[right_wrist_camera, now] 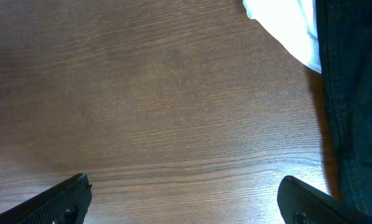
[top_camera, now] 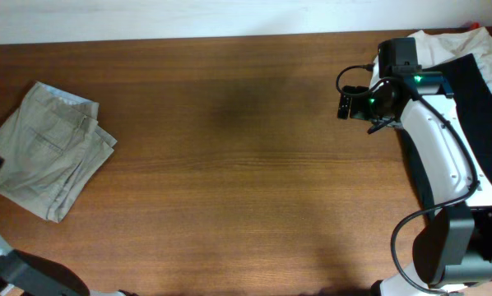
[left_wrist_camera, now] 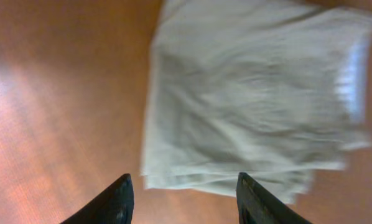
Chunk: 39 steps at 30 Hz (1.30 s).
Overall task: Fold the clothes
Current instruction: 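Grasp the folded trousers with the left gripper and slide them to the back-left corner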
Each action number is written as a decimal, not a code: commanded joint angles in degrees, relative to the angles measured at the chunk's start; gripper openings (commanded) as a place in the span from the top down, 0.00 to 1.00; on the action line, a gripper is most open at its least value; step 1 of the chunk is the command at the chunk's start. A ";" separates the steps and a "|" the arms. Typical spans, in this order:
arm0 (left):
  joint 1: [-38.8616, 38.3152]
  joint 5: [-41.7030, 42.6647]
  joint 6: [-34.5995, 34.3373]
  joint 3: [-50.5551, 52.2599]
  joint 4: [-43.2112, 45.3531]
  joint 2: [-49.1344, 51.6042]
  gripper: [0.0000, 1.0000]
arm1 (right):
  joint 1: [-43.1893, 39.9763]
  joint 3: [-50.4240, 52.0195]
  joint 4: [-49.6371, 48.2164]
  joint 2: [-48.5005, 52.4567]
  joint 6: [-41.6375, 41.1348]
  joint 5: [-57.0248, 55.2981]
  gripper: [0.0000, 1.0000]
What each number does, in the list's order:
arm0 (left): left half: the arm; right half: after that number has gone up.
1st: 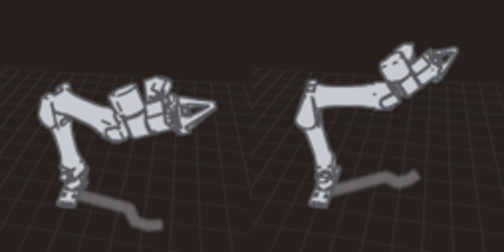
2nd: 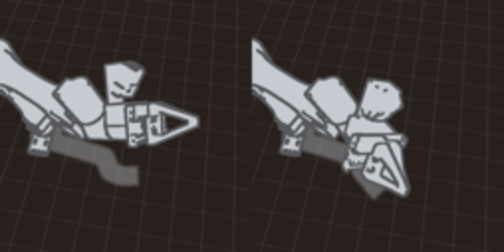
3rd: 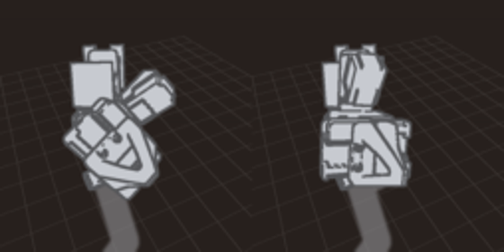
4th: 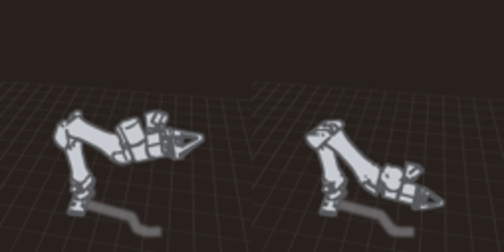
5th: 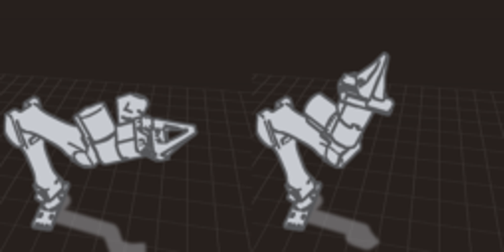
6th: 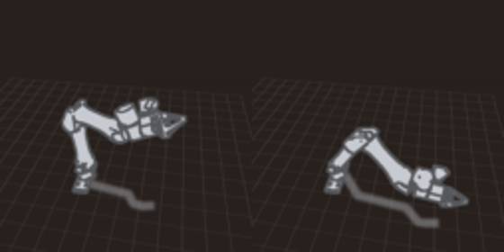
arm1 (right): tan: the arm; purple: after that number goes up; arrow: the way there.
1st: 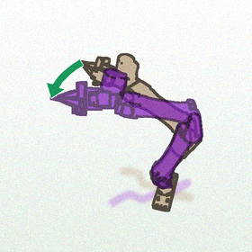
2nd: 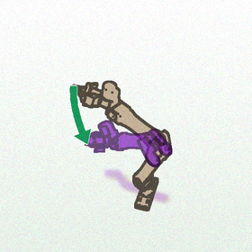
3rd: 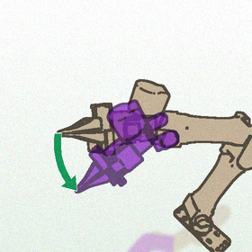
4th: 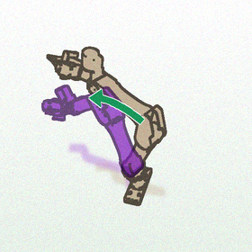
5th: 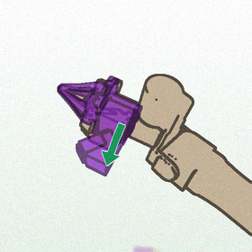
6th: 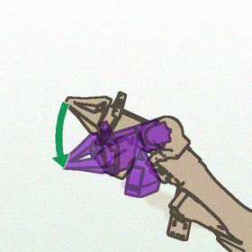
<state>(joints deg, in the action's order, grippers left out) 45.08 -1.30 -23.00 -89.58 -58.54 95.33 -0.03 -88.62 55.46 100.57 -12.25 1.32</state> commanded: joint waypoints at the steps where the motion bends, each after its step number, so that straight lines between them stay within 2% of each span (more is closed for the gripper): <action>1: 4.09 -8.92 -6.34 10.73 2.56 1.20 0.77 | -0.37 -0.85 0.00 0.02 -0.70 -0.55 0.01; 2: 5.51 -8.79 -6.32 13.79 5.01 1.18 0.78 | -0.37 -0.85 0.00 0.02 -0.70 -0.55 0.01; 3: 6.95 -7.26 -6.32 17.79 8.31 1.29 0.94 | -0.37 -0.85 0.00 0.02 -0.70 -0.55 0.01; 4: 7.52 -5.90 -6.32 20.44 10.97 1.31 0.99 | -0.37 -0.85 0.00 0.02 -0.68 -0.55 0.01; 7: 7.82 -0.28 -6.25 28.50 22.01 1.95 0.99 | -0.37 -0.85 0.00 0.02 -0.70 -0.55 0.01; 9: 7.80 3.50 -6.08 29.09 24.83 6.38 0.99 | -0.37 -0.85 0.00 0.02 -0.70 -0.55 0.01; 12: 7.82 3.54 -6.08 29.07 27.87 13.00 0.99 | -0.37 -0.85 0.00 0.02 -0.70 -0.55 0.01; 14: 7.76 3.93 -6.03 29.07 29.44 14.75 0.99 | -0.37 -0.85 0.00 0.02 -0.70 -0.55 0.01; 16: 6.91 8.72 -6.08 29.07 31.80 15.10 0.99 | -0.37 -0.85 0.00 0.02 -0.70 -0.55 0.01; 17: 4.90 12.63 -6.10 29.07 34.97 16.48 0.99 | -0.37 -0.85 0.00 0.02 -0.68 -0.55 0.01; 19: 0.28 13.14 -6.34 29.07 42.66 21.38 0.99 | -0.37 -0.85 0.00 0.02 -0.70 -0.55 0.01; 22: -6.99 15.54 -11.98 27.98 52.57 29.66 0.99 | -0.37 -0.85 0.00 0.02 -0.70 -0.55 0.01; 26: -15.43 15.23 -15.19 24.57 60.54 32.35 0.99 | -0.37 -0.85 0.00 0.02 -0.70 -0.55 0.01; 28: -17.33 15.02 -15.17 23.21 63.45 32.33 0.99 | -0.37 -0.85 0.00 0.02 -0.70 -0.55 0.01; 32: -17.92 8.07 -14.40 23.19 65.83 32.33 0.99 | -0.37 -0.85 0.00 0.02 -0.68 -0.55 0.01; 33: -17.94 7.28 -11.52 23.19 68.02 32.35 0.99 | -0.37 -0.85 0.00 0.02 -0.70 -0.55 0.01; 37: -18.21 6.38 -10.12 23.17 75.19 32.57 0.99 | -0.37 -0.85 0.00 0.02 -0.70 -0.55 0.01; 39: -18.21 6.40 -10.14 23.08 75.91 32.61 0.99 | -0.37 -0.85 0.00 0.02 -0.70 -0.55 0.01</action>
<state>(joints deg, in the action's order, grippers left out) 26.85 7.60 -34.46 -68.03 17.91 125.08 -0.03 -88.62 55.44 100.57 -12.23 1.30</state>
